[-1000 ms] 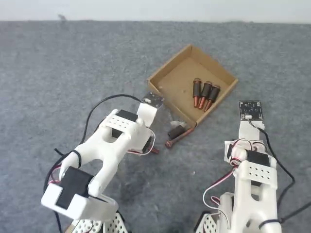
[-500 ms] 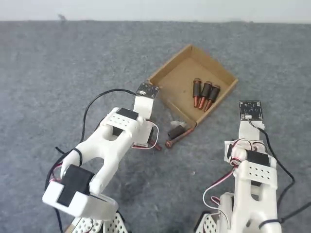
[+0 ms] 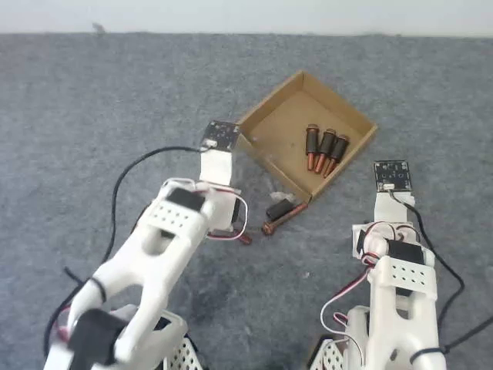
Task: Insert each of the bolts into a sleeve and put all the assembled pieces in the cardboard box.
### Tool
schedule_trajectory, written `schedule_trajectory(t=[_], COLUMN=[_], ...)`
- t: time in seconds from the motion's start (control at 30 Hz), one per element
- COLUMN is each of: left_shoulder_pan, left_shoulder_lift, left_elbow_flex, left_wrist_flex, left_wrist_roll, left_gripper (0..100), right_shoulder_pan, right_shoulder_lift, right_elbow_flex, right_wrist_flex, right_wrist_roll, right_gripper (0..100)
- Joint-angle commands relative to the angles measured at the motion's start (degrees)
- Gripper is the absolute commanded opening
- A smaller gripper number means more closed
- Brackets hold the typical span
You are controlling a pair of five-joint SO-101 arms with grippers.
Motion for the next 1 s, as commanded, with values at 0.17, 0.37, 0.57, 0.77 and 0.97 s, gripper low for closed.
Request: schedule_trajectory(t=[0.17, 0.37, 0.57, 0.77, 0.97], left_shoulder_pan=[1.0, 0.1, -0.9, -0.9, -1.0], left_shoulder_lift=[-7.6, -11.3, -8.4, 1.6, 6.2], left_elbow_flex=[8.2, 8.6, 10.9, 4.1, 0.7], left_wrist_flex=[-3.8, -0.7, -3.3, 1.1, 2.4], left_wrist_roll=[5.5, 4.5, 2.1, 2.1, 2.4], left_gripper=[18, 12, 11, 11, 11], right_shoulder_pan=[-0.4, -0.4, -0.6, -0.6, -0.7], right_shoulder_lift=[-1.9, -1.9, -1.9, -1.9, -1.9], right_elbow_flex=[-0.7, -0.7, -0.7, -0.7, -0.7], right_wrist_flex=[-0.9, -0.8, -0.8, -0.8, -1.0], right_wrist_roll=[1.0, 1.1, 2.2, 2.7, 2.9], right_gripper=[0.7, 0.7, 0.7, 0.7, 0.7])
